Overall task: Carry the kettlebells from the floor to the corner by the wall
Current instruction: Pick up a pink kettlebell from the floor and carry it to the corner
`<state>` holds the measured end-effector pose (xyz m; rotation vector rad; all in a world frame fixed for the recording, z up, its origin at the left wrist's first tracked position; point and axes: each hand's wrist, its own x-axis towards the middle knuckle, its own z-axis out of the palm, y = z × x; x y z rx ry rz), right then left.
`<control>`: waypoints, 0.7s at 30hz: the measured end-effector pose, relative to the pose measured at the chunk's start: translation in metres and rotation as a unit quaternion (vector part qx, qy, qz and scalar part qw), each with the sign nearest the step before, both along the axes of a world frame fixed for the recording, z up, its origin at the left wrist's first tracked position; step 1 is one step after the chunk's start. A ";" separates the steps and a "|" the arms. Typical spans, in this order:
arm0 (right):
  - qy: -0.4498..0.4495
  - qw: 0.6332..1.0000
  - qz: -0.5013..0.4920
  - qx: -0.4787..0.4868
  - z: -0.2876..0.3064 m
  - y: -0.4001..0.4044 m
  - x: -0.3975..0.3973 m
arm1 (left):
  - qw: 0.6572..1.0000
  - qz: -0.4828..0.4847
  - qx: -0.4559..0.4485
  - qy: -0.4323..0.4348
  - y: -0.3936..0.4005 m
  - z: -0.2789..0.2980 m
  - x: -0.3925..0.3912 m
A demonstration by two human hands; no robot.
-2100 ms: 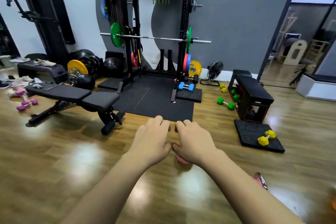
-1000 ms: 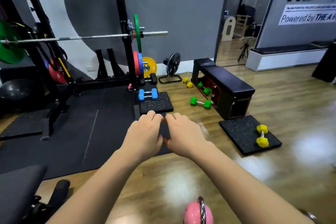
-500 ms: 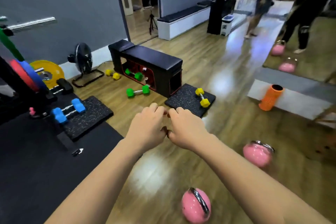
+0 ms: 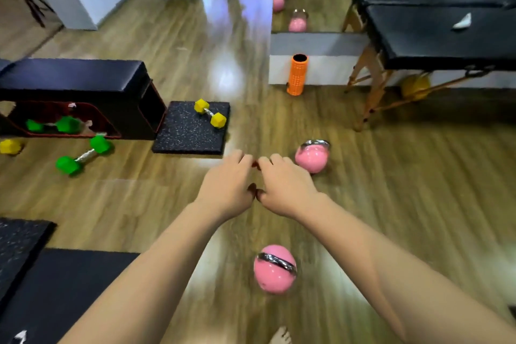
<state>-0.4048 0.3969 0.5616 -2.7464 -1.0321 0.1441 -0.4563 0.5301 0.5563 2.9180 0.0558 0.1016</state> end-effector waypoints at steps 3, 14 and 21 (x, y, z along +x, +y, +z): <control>0.010 0.999 -0.046 -0.009 -0.025 -0.008 0.021 | 0.999 -0.038 -0.004 0.014 -0.004 -0.026 0.037; 0.117 0.972 -0.199 -0.048 -0.166 -0.037 0.064 | 0.977 -0.158 -0.058 0.132 -0.031 -0.178 0.115; 0.205 0.939 -0.269 -0.068 -0.292 -0.048 0.071 | 0.952 -0.205 -0.066 0.219 -0.041 -0.305 0.127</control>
